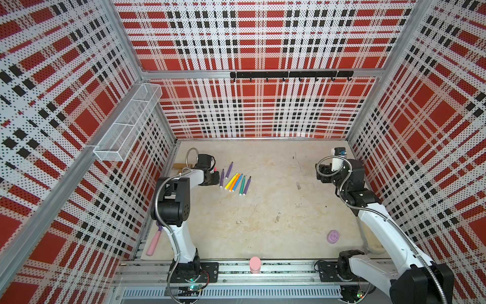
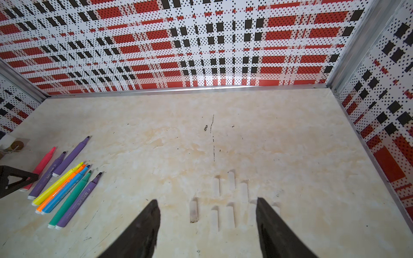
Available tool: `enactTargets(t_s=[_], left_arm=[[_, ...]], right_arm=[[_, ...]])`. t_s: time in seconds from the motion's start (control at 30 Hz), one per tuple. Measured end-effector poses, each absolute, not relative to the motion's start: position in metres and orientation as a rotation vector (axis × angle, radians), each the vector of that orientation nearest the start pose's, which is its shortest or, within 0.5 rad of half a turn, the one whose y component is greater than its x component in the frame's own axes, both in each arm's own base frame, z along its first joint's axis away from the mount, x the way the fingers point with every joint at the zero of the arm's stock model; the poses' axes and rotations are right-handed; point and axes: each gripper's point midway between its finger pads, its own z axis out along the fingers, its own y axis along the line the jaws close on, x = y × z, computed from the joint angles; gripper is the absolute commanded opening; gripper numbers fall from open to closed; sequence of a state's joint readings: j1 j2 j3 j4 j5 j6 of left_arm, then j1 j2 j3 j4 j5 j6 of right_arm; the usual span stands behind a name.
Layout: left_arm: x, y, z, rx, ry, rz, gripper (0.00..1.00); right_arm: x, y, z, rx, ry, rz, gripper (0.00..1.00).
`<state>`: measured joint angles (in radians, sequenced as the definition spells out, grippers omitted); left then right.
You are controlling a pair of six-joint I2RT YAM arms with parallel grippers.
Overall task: Remove pen caps from pens
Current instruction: Place the pen at the top-left of the table, then reset both arms
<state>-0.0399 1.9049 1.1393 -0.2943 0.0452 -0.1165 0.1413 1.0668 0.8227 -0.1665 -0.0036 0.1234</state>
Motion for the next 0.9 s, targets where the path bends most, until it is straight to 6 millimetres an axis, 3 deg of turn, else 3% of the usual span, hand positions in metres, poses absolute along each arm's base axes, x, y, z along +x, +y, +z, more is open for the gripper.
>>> enactTargets(t_s=[0.1, 0.2, 0.33, 0.37, 0.5, 0.63, 0.73, 0.8, 0.9], left_arm=[[0.445, -0.025, 0.022, -0.077, 2.628, -0.111, 0.36], [0.445, -0.025, 0.023, -0.071, 2.618, -0.109, 0.46], [0.435, -0.024, 0.028, -0.076, 2.615, -0.099, 0.83], [0.432, -0.022, 0.033, -0.078, 2.607, -0.091, 0.99], [0.431, -0.015, 0.076, -0.100, 2.508, -0.045, 0.99], [0.432, -0.006, 0.151, -0.131, 2.280, -0.014, 0.99], [0.413, 0.008, 0.195, -0.168, 2.063, 0.030, 0.99], [0.391, 0.024, 0.204, -0.212, 1.931, 0.096, 0.99], [0.353, 0.051, 0.181, -0.283, 1.839, 0.237, 0.99]], right_arm=[[0.367, 0.051, 0.244, -0.013, 1.989, 0.164, 0.72], [0.369, 0.051, 0.240, -0.011, 2.001, 0.160, 0.72], [0.370, 0.051, 0.236, -0.012, 2.012, 0.160, 0.73], [0.370, 0.051, 0.236, -0.012, 2.013, 0.160, 0.75], [0.370, 0.051, 0.237, -0.012, 2.009, 0.161, 0.86], [0.372, 0.050, 0.239, -0.009, 1.992, 0.148, 0.89], [0.374, 0.045, 0.233, 0.008, 1.961, 0.120, 0.90], [0.372, 0.038, 0.218, 0.037, 1.944, 0.090, 0.99], [0.358, 0.029, 0.192, 0.071, 1.927, 0.054, 1.00]])
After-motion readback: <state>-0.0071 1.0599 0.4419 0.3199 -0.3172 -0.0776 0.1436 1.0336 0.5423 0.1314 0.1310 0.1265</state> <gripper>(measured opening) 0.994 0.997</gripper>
